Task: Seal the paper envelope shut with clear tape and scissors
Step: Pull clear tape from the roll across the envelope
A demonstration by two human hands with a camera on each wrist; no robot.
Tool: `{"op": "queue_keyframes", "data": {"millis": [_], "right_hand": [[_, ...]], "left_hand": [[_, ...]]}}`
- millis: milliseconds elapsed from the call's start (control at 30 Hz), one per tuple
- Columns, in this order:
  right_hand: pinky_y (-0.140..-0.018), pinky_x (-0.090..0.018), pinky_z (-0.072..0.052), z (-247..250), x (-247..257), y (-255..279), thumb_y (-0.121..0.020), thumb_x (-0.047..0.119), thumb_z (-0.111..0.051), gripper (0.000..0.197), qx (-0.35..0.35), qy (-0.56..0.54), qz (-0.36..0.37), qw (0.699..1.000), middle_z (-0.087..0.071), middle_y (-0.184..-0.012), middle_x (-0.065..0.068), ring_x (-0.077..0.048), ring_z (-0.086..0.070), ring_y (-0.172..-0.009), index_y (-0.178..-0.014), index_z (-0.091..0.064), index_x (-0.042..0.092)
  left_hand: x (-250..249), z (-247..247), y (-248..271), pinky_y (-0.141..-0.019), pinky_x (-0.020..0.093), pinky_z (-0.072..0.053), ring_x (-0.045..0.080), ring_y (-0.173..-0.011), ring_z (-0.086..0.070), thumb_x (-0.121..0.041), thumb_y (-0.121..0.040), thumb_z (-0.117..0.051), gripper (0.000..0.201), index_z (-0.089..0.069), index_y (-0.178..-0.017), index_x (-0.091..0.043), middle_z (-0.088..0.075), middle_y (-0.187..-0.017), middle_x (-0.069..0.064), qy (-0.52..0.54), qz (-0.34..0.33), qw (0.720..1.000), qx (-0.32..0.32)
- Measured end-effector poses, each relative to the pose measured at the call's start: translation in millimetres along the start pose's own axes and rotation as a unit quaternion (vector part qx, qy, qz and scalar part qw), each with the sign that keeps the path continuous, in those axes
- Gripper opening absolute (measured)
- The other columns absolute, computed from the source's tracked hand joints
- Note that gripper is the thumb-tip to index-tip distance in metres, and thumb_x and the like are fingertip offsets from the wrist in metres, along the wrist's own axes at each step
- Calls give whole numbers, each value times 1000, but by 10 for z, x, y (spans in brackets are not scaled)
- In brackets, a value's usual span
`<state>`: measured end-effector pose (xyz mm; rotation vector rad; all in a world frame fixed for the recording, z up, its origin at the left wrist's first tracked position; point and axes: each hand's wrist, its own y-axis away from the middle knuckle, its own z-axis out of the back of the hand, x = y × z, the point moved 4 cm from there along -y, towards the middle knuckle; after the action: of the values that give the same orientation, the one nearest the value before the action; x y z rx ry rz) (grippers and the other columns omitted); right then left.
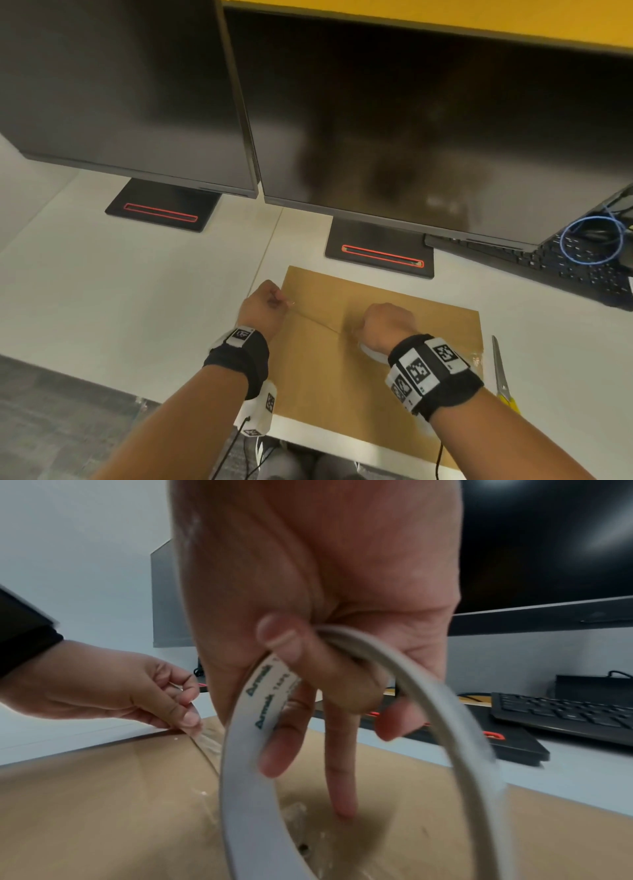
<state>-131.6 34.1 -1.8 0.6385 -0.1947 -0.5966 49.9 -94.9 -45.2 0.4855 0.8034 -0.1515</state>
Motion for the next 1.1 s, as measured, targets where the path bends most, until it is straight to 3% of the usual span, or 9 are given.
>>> {"op": "queue_keyframes", "data": {"millis": [233, 367, 533, 933, 1100], "right_hand": [[-69, -28, -43, 61, 145, -62, -91, 35, -51, 28, 13, 36, -18, 999, -66, -105, -4, -24, -64, -94, -104, -63, 12], [-82, -30, -47, 65, 206, -118, -91, 28, -52, 27, 19, 71, -32, 997, -66, -113, -4, -23, -64, -101, -111, -63, 13], [-87, -31, -50, 80, 273, -158, -92, 24, -50, 26, 29, 86, -37, 995, -65, -114, -6, -23, -64, -102, -111, -63, 12], [-93, -33, -50, 66, 342, -201, -91, 16, -51, 24, 35, 117, -54, 991, -65, -115, -5, -23, -63, -104, -111, -63, 12], [-91, -32, -51, 74, 352, -223, -91, 22, -54, 23, 33, 106, -61, 992, -66, -112, -4, -22, -64, -102, -108, -64, 12]], "left_hand": [[51, 32, -15, -75, 33, -56, 18, -78, -68, -19, -81, -67, 21, -50, -71, -26, -71, -77, -5, 23, -2, 1000, -12], [73, 25, -30, -73, 32, -56, 17, -75, -67, -19, -80, -64, 21, -48, -68, -27, -69, -73, -10, 20, 3, 1000, -19], [59, 2, -27, -74, 35, -57, 17, -76, -69, -19, -80, -61, 20, -47, -68, -28, -72, -75, -3, 31, -12, 999, -8], [63, -22, -34, -71, 41, -58, 18, -70, -66, -20, -84, -56, 24, -41, -69, -33, -70, -74, -3, -11, -38, 999, -18], [48, 1, -54, -71, 38, -54, 23, -76, -62, -22, -83, -62, 18, -44, -83, -20, -61, -83, 3, -5, 4, 1000, -24]]}}
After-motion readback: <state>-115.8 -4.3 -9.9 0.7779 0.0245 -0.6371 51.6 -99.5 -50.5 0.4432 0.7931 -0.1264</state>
